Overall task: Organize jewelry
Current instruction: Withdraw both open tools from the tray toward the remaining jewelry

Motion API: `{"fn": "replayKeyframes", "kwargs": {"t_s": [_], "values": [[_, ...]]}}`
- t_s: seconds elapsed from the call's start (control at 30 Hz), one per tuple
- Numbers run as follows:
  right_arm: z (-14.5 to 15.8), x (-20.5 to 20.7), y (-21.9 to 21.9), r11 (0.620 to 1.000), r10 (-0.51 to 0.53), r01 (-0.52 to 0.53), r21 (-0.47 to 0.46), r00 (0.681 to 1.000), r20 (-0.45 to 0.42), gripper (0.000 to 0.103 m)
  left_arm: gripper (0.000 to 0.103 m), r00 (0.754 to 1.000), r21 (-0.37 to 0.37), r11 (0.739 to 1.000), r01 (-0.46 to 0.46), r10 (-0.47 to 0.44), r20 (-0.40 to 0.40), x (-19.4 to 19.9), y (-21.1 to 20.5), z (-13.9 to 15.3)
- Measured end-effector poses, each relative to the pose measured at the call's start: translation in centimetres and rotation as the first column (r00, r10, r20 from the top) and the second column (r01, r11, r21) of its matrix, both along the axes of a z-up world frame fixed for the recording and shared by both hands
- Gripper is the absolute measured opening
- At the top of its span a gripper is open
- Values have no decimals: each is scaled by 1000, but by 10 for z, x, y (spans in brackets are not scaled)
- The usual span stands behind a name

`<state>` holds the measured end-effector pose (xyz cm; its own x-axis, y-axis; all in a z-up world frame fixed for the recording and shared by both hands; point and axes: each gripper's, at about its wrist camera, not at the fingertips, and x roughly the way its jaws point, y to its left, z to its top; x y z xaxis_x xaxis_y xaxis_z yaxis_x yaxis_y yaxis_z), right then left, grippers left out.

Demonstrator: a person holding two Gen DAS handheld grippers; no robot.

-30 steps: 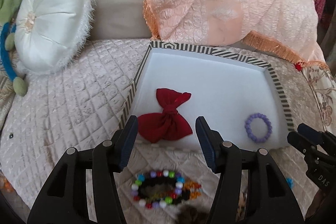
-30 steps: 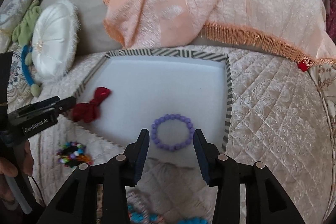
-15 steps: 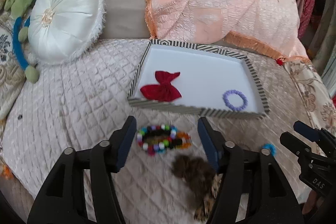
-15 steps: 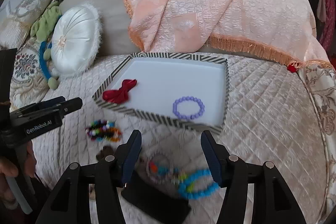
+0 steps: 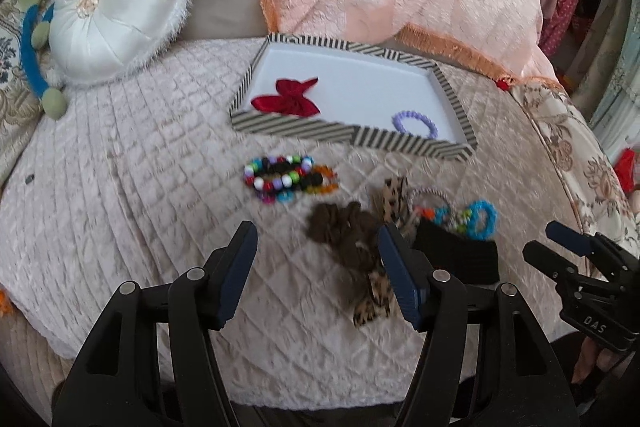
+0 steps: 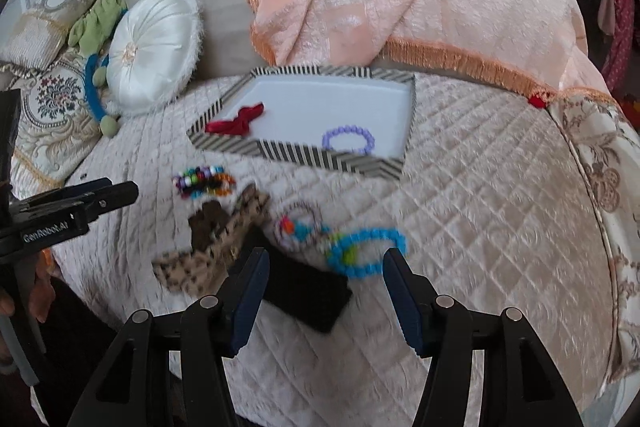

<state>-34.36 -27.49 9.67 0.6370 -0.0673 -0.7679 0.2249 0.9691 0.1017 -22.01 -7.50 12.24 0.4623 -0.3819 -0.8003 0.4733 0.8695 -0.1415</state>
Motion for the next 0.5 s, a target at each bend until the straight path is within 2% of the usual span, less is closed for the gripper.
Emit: {"fn": "replayKeyframes", "kwargs": {"t_s": [0.3, 0.5], "values": [[-26, -26, -18, 996, -54, 57, 65, 998, -44, 57, 63, 999, -14, 1000, -2, 1, -48, -11, 5, -12], [-28, -19, -37, 994, -94, 97, 57, 995, -45, 57, 63, 997, -26, 1000, 1, -3, -75, -13, 3, -19]]}}
